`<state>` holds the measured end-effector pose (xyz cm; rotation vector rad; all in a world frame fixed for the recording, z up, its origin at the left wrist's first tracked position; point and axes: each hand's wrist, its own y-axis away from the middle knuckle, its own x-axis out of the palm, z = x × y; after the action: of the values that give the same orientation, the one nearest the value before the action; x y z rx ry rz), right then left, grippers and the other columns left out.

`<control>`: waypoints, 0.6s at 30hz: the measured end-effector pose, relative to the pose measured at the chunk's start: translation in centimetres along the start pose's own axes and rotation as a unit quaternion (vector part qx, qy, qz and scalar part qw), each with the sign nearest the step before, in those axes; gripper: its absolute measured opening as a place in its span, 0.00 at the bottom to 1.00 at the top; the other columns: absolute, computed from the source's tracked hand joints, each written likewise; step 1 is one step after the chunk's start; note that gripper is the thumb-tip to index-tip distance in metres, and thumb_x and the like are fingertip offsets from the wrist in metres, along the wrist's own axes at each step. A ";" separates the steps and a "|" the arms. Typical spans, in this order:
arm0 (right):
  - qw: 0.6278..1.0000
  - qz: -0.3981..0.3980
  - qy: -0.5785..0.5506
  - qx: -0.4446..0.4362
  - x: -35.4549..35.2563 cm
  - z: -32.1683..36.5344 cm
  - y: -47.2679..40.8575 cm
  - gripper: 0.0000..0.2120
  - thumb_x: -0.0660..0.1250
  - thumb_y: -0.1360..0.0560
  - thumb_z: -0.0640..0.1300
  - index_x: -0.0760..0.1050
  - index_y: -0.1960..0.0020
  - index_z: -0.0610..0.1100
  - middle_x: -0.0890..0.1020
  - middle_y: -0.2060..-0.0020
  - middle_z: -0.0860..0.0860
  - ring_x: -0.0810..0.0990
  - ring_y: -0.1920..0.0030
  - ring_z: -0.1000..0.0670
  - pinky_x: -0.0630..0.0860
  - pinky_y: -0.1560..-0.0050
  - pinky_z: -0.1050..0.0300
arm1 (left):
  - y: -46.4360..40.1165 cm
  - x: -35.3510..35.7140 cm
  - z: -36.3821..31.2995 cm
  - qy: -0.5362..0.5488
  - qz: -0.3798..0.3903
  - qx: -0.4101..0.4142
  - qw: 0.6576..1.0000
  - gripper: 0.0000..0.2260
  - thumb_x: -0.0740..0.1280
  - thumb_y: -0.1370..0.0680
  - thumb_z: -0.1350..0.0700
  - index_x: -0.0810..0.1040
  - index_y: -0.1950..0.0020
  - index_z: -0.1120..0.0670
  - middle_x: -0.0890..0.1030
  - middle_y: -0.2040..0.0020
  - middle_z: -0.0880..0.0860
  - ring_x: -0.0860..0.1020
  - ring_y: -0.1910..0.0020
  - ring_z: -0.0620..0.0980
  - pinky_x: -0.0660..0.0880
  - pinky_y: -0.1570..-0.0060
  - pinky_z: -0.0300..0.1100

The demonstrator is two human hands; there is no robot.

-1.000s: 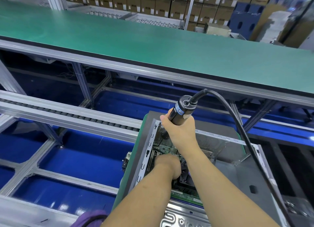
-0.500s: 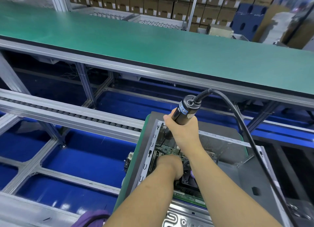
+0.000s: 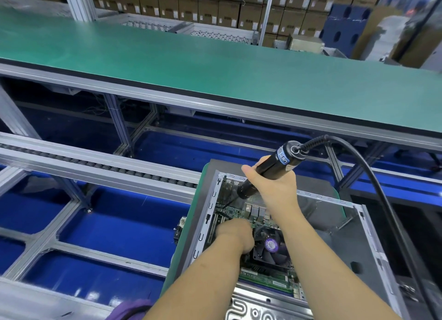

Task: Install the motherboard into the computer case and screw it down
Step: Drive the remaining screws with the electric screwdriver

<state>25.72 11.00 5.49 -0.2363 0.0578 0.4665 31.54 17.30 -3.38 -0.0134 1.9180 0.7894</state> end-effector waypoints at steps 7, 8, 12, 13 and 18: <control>0.997 0.024 0.070 0.026 -1.3 0.4 0.4 0.09 0.79 0.28 0.44 0.80 0.62 0.47 0.84 0.65 0.46 0.82 0.59 0.42 0.82 0.53 0.36 | 0.6 -0.2 0.3 0.097 -0.065 -0.051 0.992 0.12 0.60 0.21 0.59 0.77 0.42 0.59 0.81 0.42 0.58 0.80 0.45 0.59 0.77 0.49 0.47; 0.997 0.025 0.067 0.026 -1.3 0.3 0.6 0.08 0.79 0.28 0.43 0.80 0.62 0.48 0.85 0.65 0.47 0.83 0.59 0.43 0.82 0.52 0.37 | 0.7 -0.2 0.3 0.088 -0.070 -0.055 0.992 0.11 0.60 0.21 0.58 0.77 0.42 0.59 0.81 0.43 0.58 0.80 0.45 0.58 0.76 0.51 0.47; 0.998 0.012 0.047 0.030 -1.3 -0.1 1.3 0.09 0.78 0.28 0.38 0.81 0.61 0.49 0.85 0.65 0.50 0.84 0.60 0.46 0.83 0.51 0.37 | 0.6 -0.3 0.4 0.059 -0.122 -0.068 0.988 0.11 0.62 0.22 0.55 0.77 0.43 0.56 0.82 0.46 0.55 0.81 0.48 0.56 0.72 0.58 0.43; 0.999 0.007 0.044 0.032 -1.4 -0.2 1.4 0.09 0.78 0.28 0.38 0.80 0.61 0.48 0.85 0.64 0.49 0.84 0.58 0.44 0.83 0.51 0.36 | 0.6 -0.3 0.4 0.055 -0.141 -0.071 0.986 0.12 0.62 0.22 0.55 0.76 0.41 0.56 0.81 0.45 0.55 0.80 0.47 0.56 0.73 0.58 0.44; 0.999 -0.005 0.015 0.028 -1.6 -0.2 1.5 0.09 0.77 0.35 0.51 0.80 0.61 0.49 0.85 0.62 0.46 0.84 0.53 0.39 0.82 0.50 0.34 | 0.2 -0.3 0.4 -0.040 -0.168 -0.046 0.984 0.17 0.61 0.22 0.54 0.73 0.34 0.59 0.72 0.34 0.59 0.68 0.33 0.58 0.72 0.43 0.50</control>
<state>23.64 11.53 5.17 -0.1879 0.0988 0.4507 31.91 17.61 -3.11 -0.3482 1.7417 0.6387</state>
